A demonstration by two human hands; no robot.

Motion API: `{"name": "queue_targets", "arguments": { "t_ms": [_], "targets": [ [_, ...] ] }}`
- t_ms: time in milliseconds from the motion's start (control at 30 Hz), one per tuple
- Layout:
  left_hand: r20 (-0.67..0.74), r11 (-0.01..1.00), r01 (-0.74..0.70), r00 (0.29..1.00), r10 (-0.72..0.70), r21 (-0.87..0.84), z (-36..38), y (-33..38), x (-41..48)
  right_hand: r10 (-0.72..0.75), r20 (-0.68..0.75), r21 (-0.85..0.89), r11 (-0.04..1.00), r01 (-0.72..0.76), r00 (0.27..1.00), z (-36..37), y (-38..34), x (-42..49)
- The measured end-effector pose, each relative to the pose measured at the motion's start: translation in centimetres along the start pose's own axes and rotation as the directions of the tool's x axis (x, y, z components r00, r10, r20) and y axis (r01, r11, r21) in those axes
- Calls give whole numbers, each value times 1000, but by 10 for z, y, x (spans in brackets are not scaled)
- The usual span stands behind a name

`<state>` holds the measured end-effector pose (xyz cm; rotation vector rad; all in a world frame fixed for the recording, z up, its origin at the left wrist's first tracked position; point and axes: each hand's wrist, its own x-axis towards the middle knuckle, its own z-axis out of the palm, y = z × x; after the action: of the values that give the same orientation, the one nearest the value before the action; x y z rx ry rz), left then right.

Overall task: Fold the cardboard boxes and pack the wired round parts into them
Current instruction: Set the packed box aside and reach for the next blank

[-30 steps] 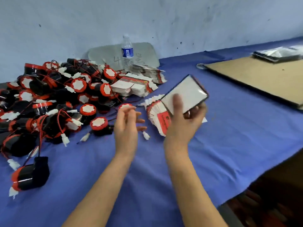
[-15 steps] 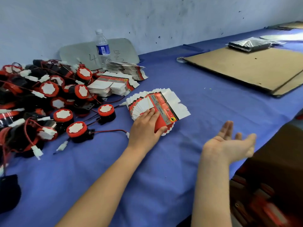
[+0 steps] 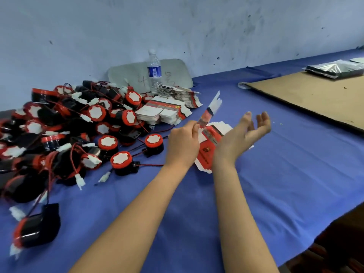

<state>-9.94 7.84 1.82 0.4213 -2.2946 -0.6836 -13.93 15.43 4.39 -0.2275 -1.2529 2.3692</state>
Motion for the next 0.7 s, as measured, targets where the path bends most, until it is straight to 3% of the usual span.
{"name": "queue_targets", "arguments": {
  "t_ms": [33, 100, 167, 233, 333, 567, 700],
  "targets": [
    [-30, 986, 54, 998, -60, -160, -4, 4, 2, -35, 85, -34, 999, 38, 996, 2, 7, -4],
    [-2, 948, 120, 992, -126, -296, -11, 9, 3, -20, 238, -98, 994, 45, 971, 5, 24, -13],
    [154, 921, 182, 979, -135, -344, -9, 11, 0, 63, 323, -103, 994, -31, 944, 2, 34, -20],
    [239, 906, 214, 962, -131, -366, -7, 12, -3, 114, 338, -95, 992, -87, 934, -2, 39, -19],
    [337, 875, 261, 934, -121, -408, -8, 9, 0, 77, 334, -117, 992, -40, 940, -7, 40, -17],
    [374, 904, 264, 918, -129, -337, -13, 4, 11, 63, 347, -177, 984, -1, 936, -10, 44, -15],
    [405, 851, 355, 894, -190, -386, -11, 1, 12, 90, 352, -157, 987, -36, 932, -7, 44, -18]
  ]
}}
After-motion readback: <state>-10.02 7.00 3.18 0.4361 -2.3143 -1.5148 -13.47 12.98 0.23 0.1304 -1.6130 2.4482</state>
